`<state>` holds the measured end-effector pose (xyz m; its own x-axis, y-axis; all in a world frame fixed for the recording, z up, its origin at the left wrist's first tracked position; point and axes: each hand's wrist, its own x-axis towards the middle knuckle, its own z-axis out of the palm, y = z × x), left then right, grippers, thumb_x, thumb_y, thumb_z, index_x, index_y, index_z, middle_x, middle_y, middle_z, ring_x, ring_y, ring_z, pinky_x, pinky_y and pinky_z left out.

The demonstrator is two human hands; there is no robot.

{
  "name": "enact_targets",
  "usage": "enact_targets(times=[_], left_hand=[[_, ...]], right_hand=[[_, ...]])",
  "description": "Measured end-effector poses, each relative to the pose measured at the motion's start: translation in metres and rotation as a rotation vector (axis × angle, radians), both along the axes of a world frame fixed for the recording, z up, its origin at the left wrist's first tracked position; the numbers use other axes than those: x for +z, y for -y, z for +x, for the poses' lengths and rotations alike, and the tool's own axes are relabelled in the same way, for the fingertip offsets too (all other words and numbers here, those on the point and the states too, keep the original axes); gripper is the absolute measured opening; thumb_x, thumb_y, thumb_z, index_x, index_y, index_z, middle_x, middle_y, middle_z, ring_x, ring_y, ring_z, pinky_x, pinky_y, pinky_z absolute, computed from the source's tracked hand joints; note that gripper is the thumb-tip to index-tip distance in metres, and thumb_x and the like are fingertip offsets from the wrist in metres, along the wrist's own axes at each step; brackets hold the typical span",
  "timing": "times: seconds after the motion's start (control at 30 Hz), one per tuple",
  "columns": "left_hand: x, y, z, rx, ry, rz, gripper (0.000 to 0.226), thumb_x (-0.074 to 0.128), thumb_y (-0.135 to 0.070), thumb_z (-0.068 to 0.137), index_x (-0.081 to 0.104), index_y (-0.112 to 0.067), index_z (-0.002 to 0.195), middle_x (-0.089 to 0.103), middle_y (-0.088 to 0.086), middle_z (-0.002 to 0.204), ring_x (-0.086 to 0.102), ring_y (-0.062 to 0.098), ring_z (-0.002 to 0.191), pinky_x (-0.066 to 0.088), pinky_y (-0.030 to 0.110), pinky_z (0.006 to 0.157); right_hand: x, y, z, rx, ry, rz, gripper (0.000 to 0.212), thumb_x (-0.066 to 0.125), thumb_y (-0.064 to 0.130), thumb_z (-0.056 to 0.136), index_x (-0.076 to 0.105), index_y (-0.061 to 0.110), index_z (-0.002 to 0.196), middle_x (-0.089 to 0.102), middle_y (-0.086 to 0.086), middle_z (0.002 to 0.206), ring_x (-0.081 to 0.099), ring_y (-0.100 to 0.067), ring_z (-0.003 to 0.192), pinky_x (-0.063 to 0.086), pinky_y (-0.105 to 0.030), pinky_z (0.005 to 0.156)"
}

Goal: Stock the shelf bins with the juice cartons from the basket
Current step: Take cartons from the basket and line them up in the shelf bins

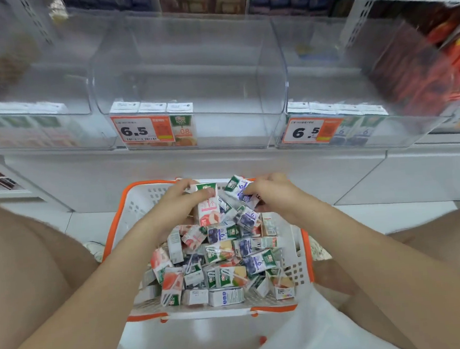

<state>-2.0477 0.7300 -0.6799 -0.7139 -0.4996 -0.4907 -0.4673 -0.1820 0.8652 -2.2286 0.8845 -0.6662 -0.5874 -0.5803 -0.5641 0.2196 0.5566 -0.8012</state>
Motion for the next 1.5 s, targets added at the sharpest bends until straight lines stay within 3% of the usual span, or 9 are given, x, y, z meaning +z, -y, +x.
enact_targets(times=[0.17, 0.33, 0.6, 0.73, 0.83, 0.9, 1.07, 1.27, 1.5], left_hand=[[0.068, -0.007, 0.000, 0.065, -0.232, -0.041, 0.029, 0.075, -0.033, 0.096, 0.067, -0.018, 0.119, 0.078, 0.012, 0.109, 0.078, 0.028, 0.095, 0.062, 0.040, 0.081], [0.103, -0.022, 0.007, 0.040, -0.313, -0.119, 0.027, 0.072, -0.031, 0.098, 0.068, -0.019, 0.121, 0.079, 0.006, 0.110, 0.078, 0.025, 0.097, 0.061, 0.034, 0.078], [0.115, -0.032, -0.011, 0.040, -0.360, -0.345, 0.030, 0.079, -0.036, 0.093, 0.070, -0.027, 0.120, 0.077, 0.000, 0.113, 0.074, 0.022, 0.106, 0.061, 0.039, 0.089], [0.117, -0.047, -0.038, -0.026, -0.360, -0.524, 0.034, 0.081, -0.039, 0.091, 0.067, -0.037, 0.122, 0.074, -0.006, 0.111, 0.072, 0.013, 0.100, 0.060, 0.041, 0.093], [0.127, -0.069, -0.065, -0.121, -0.379, -0.576, 0.045, 0.079, -0.032, 0.093, 0.061, -0.037, 0.134, 0.069, -0.010, 0.111, 0.069, 0.004, 0.094, 0.058, 0.021, 0.083], [0.131, -0.084, -0.084, -0.184, -0.381, -0.637, 0.041, 0.079, -0.029, 0.093, 0.060, -0.031, 0.130, 0.071, -0.012, 0.110, 0.070, 0.002, 0.092, 0.057, 0.023, 0.082], [0.132, -0.107, -0.129, -0.278, -0.352, -0.959, 0.036, 0.079, -0.034, 0.093, 0.059, -0.029, 0.122, 0.064, -0.014, 0.117, 0.058, 0.008, 0.109, 0.047, 0.025, 0.086], [0.115, -0.110, -0.161, -0.335, -0.336, -1.076, 0.040, 0.082, -0.028, 0.090, 0.057, -0.028, 0.121, 0.048, -0.013, 0.134, 0.053, 0.015, 0.120, 0.046, 0.035, 0.097], [0.098, -0.105, -0.164, -0.310, -0.298, -1.094, 0.039, 0.083, -0.029, 0.088, 0.059, -0.030, 0.119, 0.052, -0.013, 0.129, 0.045, 0.015, 0.120, 0.044, 0.038, 0.096]], right_hand=[[0.050, -0.003, 0.015, -0.051, 0.316, -0.296, 0.011, 0.054, -0.006, 0.091, 0.058, 0.003, 0.087, 0.064, -0.013, 0.081, 0.060, -0.019, 0.066, 0.055, -0.038, 0.076], [0.080, -0.005, 0.027, 0.081, 0.123, -0.374, 0.027, 0.059, -0.007, 0.084, 0.066, 0.003, 0.108, 0.073, -0.020, 0.095, 0.061, -0.028, 0.071, 0.045, -0.035, 0.059], [0.116, -0.025, 0.002, 0.114, -0.318, -0.310, 0.036, 0.074, 0.046, 0.096, 0.074, 0.013, 0.110, 0.077, -0.014, 0.111, 0.073, -0.024, 0.094, 0.056, -0.036, 0.079], [0.146, -0.048, -0.036, 0.009, -0.415, -0.345, 0.024, 0.073, 0.034, 0.099, 0.075, 0.015, 0.113, 0.079, -0.008, 0.104, 0.069, -0.009, 0.079, 0.049, -0.020, 0.067], [0.161, -0.074, -0.075, -0.070, -0.592, -0.344, 0.029, 0.074, 0.026, 0.098, 0.072, 0.023, 0.126, 0.076, -0.003, 0.113, 0.073, -0.016, 0.086, 0.060, -0.028, 0.071], [0.165, -0.090, -0.100, -0.107, -0.835, -0.286, 0.027, 0.071, 0.022, 0.096, 0.073, 0.023, 0.124, 0.077, 0.002, 0.110, 0.075, -0.019, 0.093, 0.062, -0.042, 0.086], [0.169, -0.122, -0.158, -0.172, -1.254, -0.010, 0.035, 0.064, 0.010, 0.097, 0.060, 0.014, 0.132, 0.064, -0.011, 0.126, 0.060, -0.031, 0.115, 0.044, -0.036, 0.096], [0.159, -0.130, -0.207, -0.093, -1.195, 0.269, 0.038, 0.060, 0.002, 0.096, 0.057, 0.004, 0.135, 0.055, -0.026, 0.127, 0.053, -0.043, 0.118, 0.040, -0.035, 0.089], [0.163, -0.129, -0.224, -0.055, -1.230, 0.261, 0.031, 0.058, 0.001, 0.091, 0.068, 0.009, 0.118, 0.069, -0.016, 0.119, 0.058, -0.037, 0.115, 0.048, -0.039, 0.094]])
